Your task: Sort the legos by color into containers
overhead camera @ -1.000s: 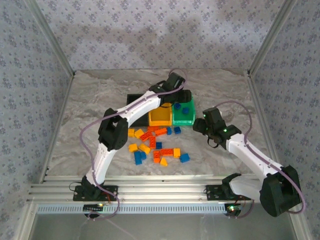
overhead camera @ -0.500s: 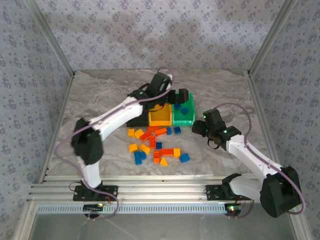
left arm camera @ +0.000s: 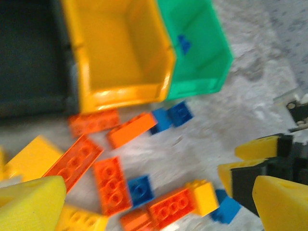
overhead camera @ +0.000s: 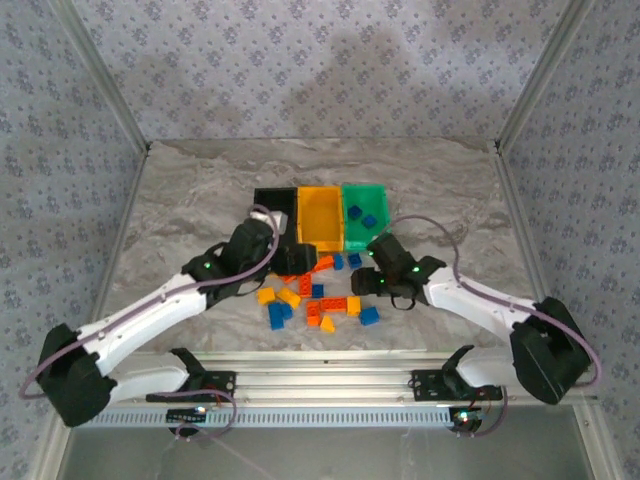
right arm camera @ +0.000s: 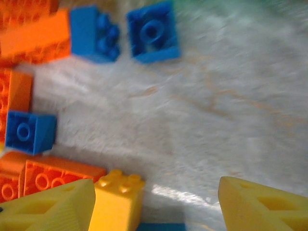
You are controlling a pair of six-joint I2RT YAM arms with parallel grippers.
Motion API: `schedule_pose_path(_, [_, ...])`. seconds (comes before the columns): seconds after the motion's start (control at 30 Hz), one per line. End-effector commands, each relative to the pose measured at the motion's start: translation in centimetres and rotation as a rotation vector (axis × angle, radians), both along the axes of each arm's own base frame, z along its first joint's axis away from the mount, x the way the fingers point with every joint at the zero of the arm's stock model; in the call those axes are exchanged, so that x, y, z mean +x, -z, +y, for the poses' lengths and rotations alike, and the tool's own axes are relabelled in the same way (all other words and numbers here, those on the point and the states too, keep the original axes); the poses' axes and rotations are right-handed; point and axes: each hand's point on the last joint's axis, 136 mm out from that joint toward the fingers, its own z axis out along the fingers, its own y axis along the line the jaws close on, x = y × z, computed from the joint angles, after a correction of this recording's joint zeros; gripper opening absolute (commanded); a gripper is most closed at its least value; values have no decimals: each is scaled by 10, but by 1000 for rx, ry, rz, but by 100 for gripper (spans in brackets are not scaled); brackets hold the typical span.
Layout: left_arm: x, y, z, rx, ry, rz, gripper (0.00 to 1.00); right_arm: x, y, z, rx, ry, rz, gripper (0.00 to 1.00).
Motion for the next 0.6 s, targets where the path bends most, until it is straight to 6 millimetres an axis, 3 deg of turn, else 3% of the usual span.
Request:
schedule_pose_path(0.0, [-10,6,30,39,-79,-19,100,-6,2,19,-37,-82,17,69])
schedule_pose_path(0.2, [-20,16,62,79,-160,-34,99,-14,21,29,-87,-110,63,67])
schedule_pose_path(0.47, [-19,22,70,116,-187,-36,100,-30,38,29,-127,-135,118,61])
schedule_pose_path(0.57, [-18,24,71,125,-197,-32,100,-32,41,30,-129,-140,119,54])
